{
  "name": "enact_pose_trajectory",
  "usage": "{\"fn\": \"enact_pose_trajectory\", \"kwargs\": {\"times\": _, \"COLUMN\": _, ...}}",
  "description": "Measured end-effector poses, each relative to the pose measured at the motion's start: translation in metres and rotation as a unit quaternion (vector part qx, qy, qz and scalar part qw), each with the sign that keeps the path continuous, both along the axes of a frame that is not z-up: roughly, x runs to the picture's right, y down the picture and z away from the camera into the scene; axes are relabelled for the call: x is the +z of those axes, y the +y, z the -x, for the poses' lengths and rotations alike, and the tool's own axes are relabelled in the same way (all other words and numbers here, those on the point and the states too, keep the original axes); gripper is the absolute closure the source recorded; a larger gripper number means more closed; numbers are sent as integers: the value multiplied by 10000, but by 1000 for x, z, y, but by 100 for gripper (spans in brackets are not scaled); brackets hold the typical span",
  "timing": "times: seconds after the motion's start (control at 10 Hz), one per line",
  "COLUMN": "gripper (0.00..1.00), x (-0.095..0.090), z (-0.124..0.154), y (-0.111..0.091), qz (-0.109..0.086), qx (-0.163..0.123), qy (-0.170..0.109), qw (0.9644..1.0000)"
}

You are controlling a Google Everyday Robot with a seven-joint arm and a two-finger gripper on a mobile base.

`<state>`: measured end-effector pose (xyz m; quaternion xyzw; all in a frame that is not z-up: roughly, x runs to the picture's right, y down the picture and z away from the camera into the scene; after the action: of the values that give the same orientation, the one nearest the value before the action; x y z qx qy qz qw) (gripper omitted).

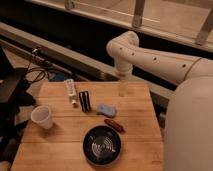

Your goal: Knock the eraser over

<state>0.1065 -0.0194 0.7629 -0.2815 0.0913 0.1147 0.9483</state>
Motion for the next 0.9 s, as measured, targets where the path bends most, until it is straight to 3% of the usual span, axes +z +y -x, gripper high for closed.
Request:
{"fn": "enact_pose_trajectory", "kwargs": {"times": 0.2, "gripper": 34, "x": 1, "z": 5, "y": 0, "qz": -26, "qx": 9, "qy": -40, "qw": 10000}}
{"fn": "enact_pose_trajectory", "kwargs": {"times": 0.5, "gripper": 63, "x": 6, "z": 16, "y": 6, "qz": -64, "qx": 409, "qy": -511, "qw": 9978}}
{"fn": "enact_pose_trajectory", "kwargs": {"times": 0.6, "gripper": 76, "x": 12, "z": 37, "y": 12, "qz": -72, "qx": 729, "qy": -893, "qw": 9933}}
{"fn": "enact_pose_trajectory", "kwargs": {"times": 0.7, "gripper": 86, "x": 18, "z": 52, "y": 19, "qz": -71, "qx": 1034, "qy": -1262, "qw": 9866}}
{"fn": "enact_pose_trajectory", "kwargs": {"times": 0.8, "gripper": 95, "x": 24, "z": 67, "y": 27, "qz": -72, "qx": 1356, "qy": -1671, "qw": 9766}}
{"fn": "enact_pose_trajectory", "kwargs": {"times": 0.9, "gripper": 99, "x": 29, "z": 82, "y": 34, "qz": -54, "qx": 1489, "qy": -1926, "qw": 9699}}
